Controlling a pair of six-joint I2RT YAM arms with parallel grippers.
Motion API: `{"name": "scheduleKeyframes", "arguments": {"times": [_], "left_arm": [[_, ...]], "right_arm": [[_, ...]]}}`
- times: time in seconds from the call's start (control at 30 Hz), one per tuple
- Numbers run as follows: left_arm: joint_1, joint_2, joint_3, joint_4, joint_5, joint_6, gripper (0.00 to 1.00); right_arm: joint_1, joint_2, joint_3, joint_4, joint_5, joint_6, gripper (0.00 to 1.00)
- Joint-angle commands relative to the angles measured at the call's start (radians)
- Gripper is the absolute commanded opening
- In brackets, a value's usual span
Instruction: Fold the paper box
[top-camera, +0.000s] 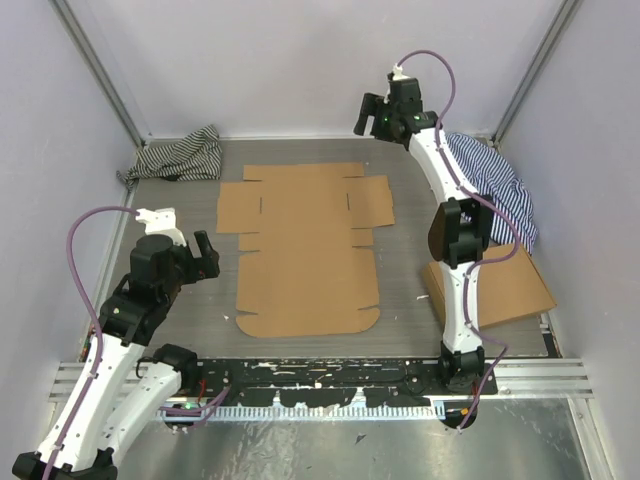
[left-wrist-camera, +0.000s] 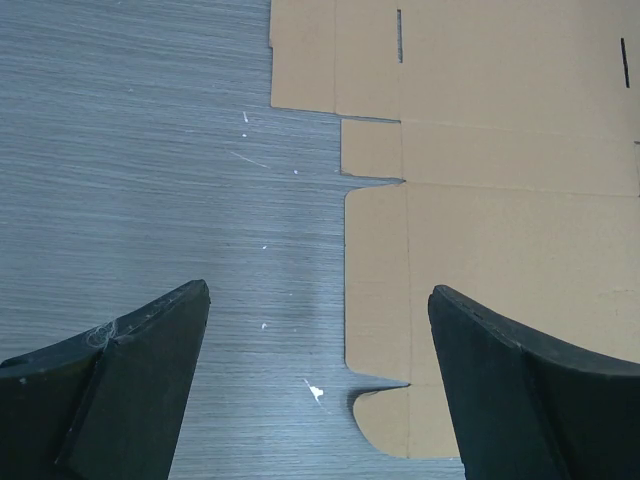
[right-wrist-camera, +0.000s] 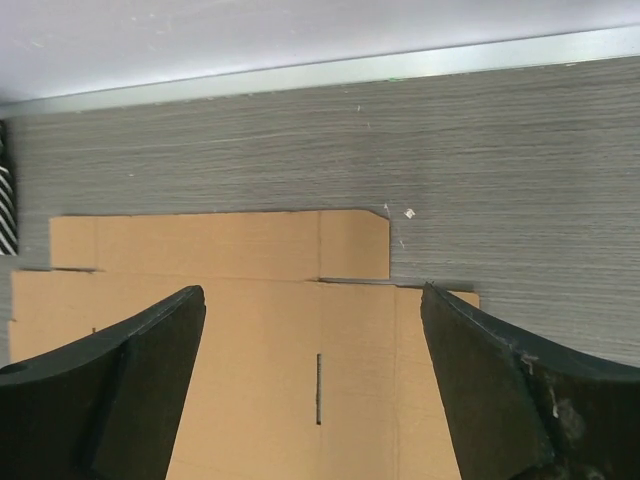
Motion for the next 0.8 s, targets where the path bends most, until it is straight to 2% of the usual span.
{"name": "scheduleKeyframes", "arguments": {"times": [0.0,0.33,0.53,0.77], "left_arm": [[-0.004,-0.01,0.0,0.037,-0.014,0.011,0.98],[-0.004,0.025,0.0,0.044,-0.012,0.012,0.98],[-0.004,0.03,0.0,0.043,-0.005,0.01,0.98],[-0.003,0.046,-0.002,0.062,0.01,0.01,0.98]], "right_arm": [[0.021,0.009,0.081,0.001,0.06,-0.037,0.95],[0.064,0.075,0.097,0.079,0.126,-0.104,0.99],[0.066,0.169,0.172,0.087,0.124,-0.091,0.98],[0.065,0.245,0.162,0.088,0.135,-0.092,0.96]]}}
